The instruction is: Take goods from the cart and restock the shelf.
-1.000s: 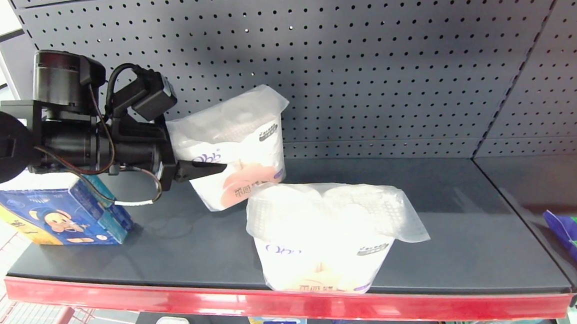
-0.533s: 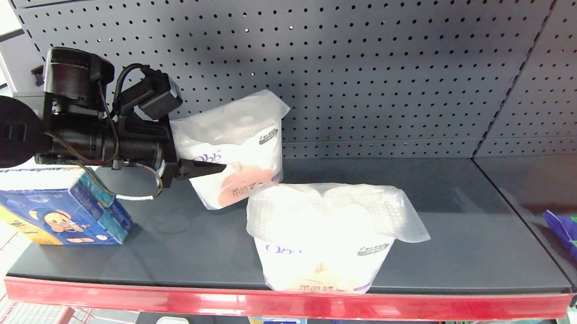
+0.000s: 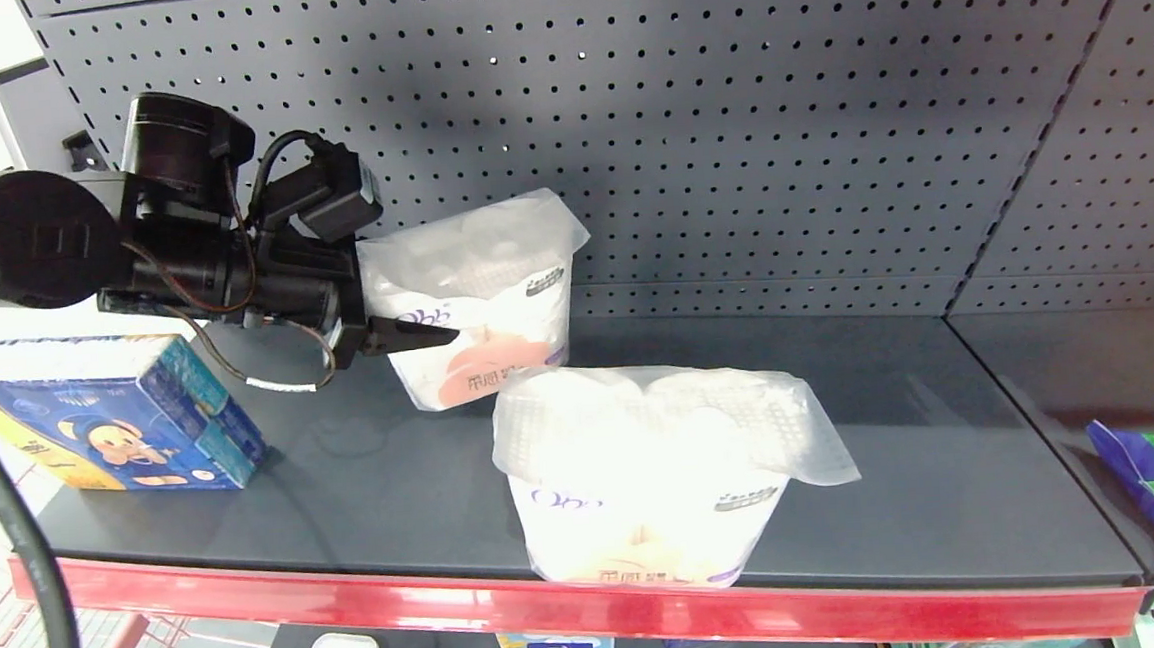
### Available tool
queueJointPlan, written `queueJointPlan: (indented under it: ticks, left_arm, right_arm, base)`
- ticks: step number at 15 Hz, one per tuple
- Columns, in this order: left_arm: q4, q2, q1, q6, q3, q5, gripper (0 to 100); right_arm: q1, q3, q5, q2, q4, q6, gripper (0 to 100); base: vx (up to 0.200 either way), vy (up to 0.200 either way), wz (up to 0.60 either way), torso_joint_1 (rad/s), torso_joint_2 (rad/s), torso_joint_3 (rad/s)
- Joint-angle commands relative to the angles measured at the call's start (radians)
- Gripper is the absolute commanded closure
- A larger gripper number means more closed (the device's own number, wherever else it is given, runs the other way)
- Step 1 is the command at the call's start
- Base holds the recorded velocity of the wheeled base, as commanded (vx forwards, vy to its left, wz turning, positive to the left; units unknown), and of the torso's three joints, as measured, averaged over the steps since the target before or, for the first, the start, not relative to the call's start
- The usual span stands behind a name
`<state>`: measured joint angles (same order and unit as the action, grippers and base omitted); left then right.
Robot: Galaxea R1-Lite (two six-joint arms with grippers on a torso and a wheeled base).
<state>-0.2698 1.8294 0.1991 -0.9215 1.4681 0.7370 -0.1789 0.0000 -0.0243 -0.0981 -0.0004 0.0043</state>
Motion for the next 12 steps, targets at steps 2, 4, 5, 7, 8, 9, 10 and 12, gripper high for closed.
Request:
queueJointPlan:
  ticks: [2, 4, 5, 7, 8, 9, 10, 12]
  left_arm:
    - [-0.106, 0.041, 0.000, -0.080, 0.080, 0.004, 100]
    - [-0.123, 0.062, 0.002, -0.106, 0.106, 0.004, 100]
    - [-0.123, 0.073, 0.009, -0.106, 0.123, 0.004, 100]
    - [-0.124, 0.103, 0.025, -0.106, 0.159, 0.004, 100]
    - [-0.126, 0.114, 0.026, -0.106, 0.170, 0.004, 100]
    - [-0.126, 0.117, 0.032, -0.106, 0.175, 0.004, 100]
    - [-0.152, 0.128, 0.036, -0.106, 0.201, 0.004, 100]
    - [-0.221, 0.140, 0.042, -0.106, 0.253, 0.010, 100]
  right_arm:
    - [-0.001, 0.000, 0.001, -0.002, -0.001, 0.000, 0]
    - [-0.001, 0.000, 0.001, -0.002, 0.000, 0.000, 0]
    - [-0.001, 0.000, 0.001, -0.002, 0.000, 0.000, 0]
    - [-0.001, 0.000, 0.000, -0.002, -0.001, -0.001, 0]
    - [-0.001, 0.000, 0.000, -0.002, -0.001, 0.000, 0]
    - [-0.001, 0.000, 0.000, -0.002, 0.000, 0.000, 0]
    - [-0.001, 0.000, 0.000, -0.002, 0.000, 0.000, 0]
    - [-0.001, 0.000, 0.000, -0.002, -0.001, 0.000, 0]
  base:
    - [0.000, 0.000, 0.00, 0.000, 0.00, 0.000]
    - [0.000, 0.000, 0.00, 0.000, 0.00, 0.000]
    - [0.000, 0.000, 0.00, 0.000, 0.00, 0.000]
    - [0.000, 0.000, 0.00, 0.000, 0.00, 0.000]
    - [0.000, 0.000, 0.00, 0.000, 0.00, 0.000]
    - [0.000, 0.000, 0.00, 0.000, 0.00, 0.000]
    - [0.000, 0.000, 0.00, 0.000, 0.00, 0.000]
    - [0.000, 0.000, 0.00, 0.000, 0.00, 0.000]
